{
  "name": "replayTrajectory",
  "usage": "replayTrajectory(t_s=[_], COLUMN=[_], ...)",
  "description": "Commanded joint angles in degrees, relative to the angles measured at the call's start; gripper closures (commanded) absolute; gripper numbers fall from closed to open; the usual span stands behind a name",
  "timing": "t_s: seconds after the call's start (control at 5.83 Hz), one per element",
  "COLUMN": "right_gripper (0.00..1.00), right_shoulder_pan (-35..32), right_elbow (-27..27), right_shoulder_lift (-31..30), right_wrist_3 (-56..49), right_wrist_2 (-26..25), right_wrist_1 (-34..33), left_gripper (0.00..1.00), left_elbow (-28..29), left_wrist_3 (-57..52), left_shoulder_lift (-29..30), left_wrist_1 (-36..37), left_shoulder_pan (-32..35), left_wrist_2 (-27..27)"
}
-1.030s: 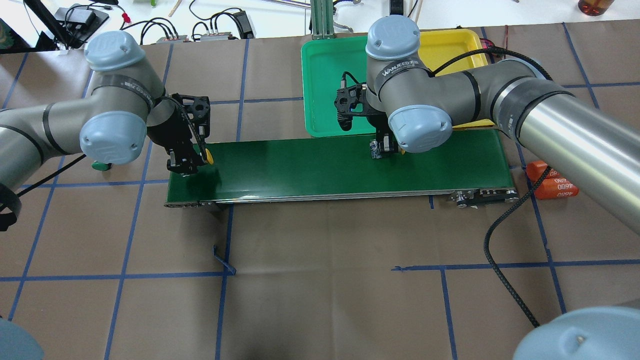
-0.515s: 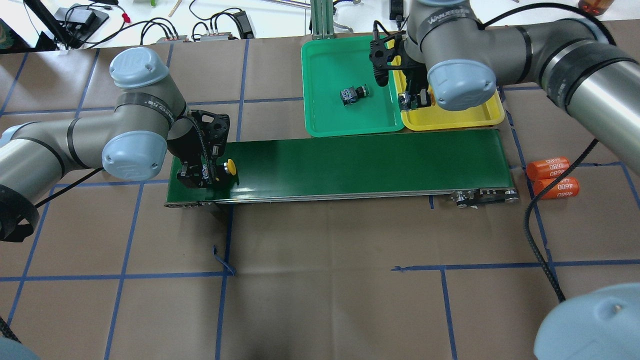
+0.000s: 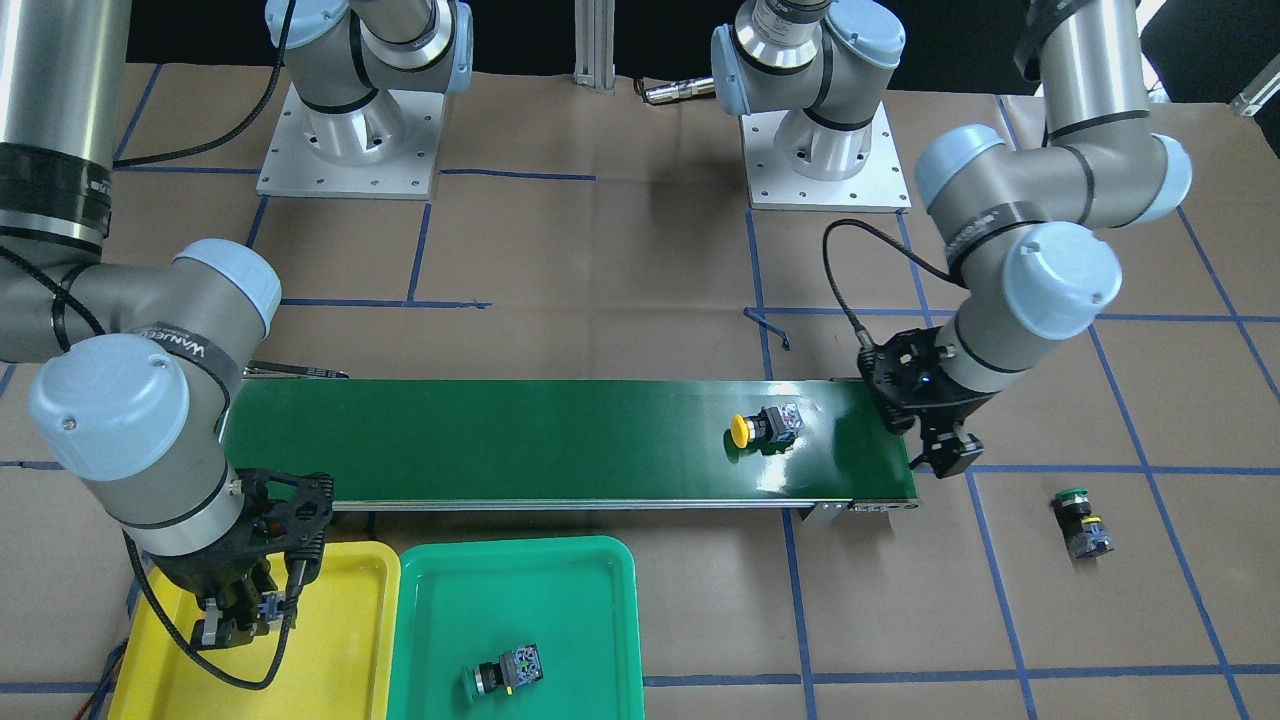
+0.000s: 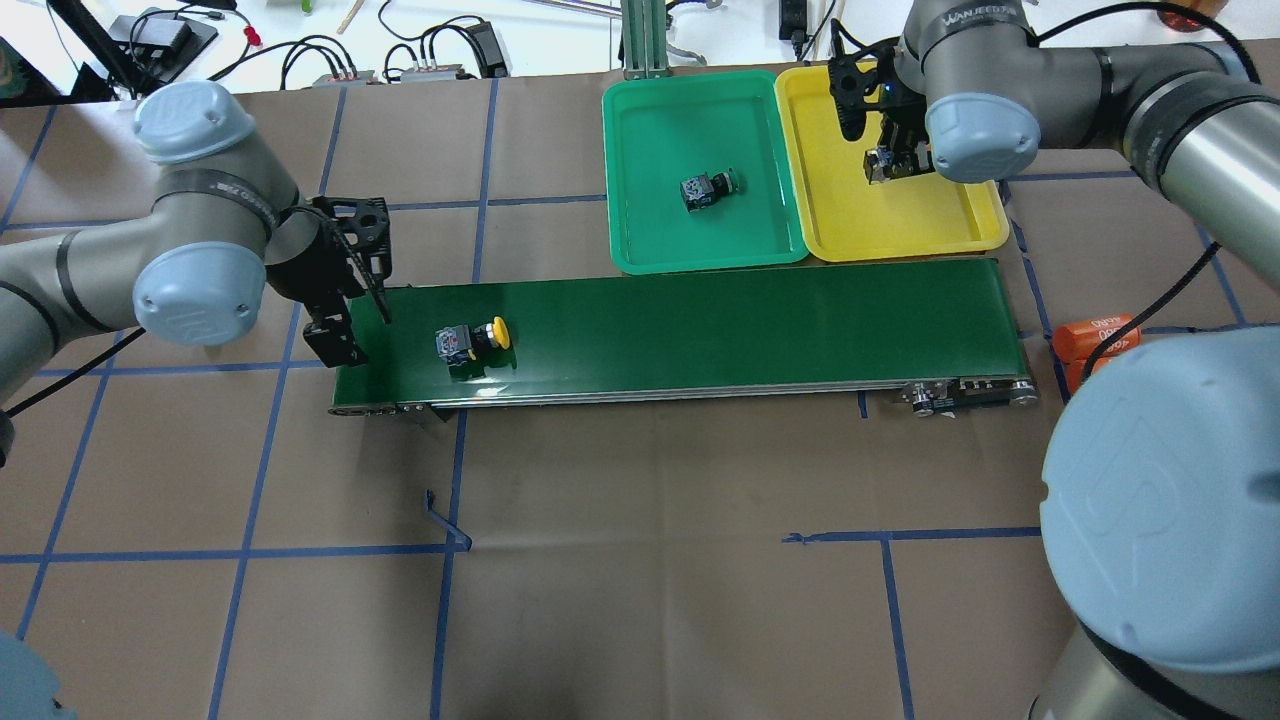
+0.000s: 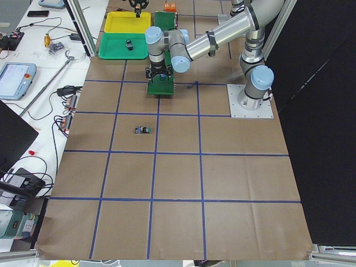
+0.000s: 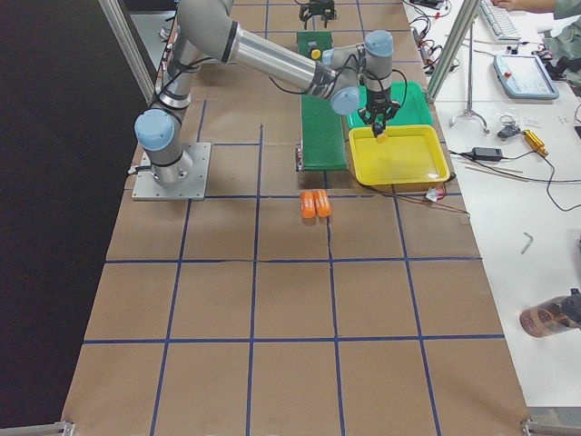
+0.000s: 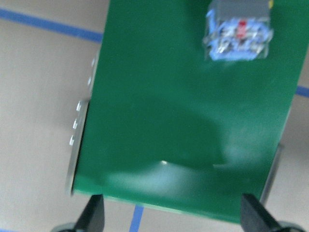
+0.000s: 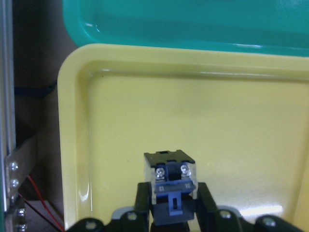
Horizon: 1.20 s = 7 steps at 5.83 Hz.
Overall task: Sort buttons by color to trays
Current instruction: 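Drop the yellow button into the yellow tray while left places its button on belt, then grasp the next yellow button on the belt with right while left grasps green button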
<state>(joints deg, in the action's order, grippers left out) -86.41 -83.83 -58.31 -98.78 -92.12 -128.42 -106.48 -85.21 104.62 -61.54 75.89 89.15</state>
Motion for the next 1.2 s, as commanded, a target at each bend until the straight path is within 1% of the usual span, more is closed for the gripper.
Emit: replayTrajectory(t_s=[0.0,0.17,0.34,0.52,0.69,0.86,1.03], right_gripper=[0.0,0.0,0.0,0.0,0.0,0.0,0.0], right_shoulder_pan=[0.8,0.54,-0.59,-4.69,-10.3,-14.71,-17.28], right_elbow=[0.5,0.6,0.16,-0.1,-0.11,-0.37,-1.94], right_shoulder_lift=[-0.22,-4.4,-8.71,-11.36,-11.74,-12.18,-12.18], right_wrist_3=[0.61,1.39,4.27,10.31,15.93,22.17,24.15], right_wrist_2=[1.15,1.24,1.59,1.24,0.89,0.98,1.06], right_wrist_1=[0.7,7.41,14.88,17.39,21.94,23.03,22.95], left_gripper=[0.02,0.02,0.02,0.02,0.02,0.03,0.04], left_elbow=[4.14,8.35,11.79,15.91,18.56,19.55,19.3], left_wrist_3=[11.39,18.78,26.25,33.29,35.45,35.64,35.56], left_shoulder_lift=[1.36,2.86,6.44,9.52,12.86,16.63,18.41], left_wrist_1=[0.19,0.11,0.11,0.11,0.19,1.06,3.68], left_shoulder_pan=[-8.35,-9.6,-11.18,-12.76,-14.35,-16.1,-16.73], left_wrist_2=[-2.57,-2.32,-2.23,-2.31,-2.23,-2.31,-2.05])
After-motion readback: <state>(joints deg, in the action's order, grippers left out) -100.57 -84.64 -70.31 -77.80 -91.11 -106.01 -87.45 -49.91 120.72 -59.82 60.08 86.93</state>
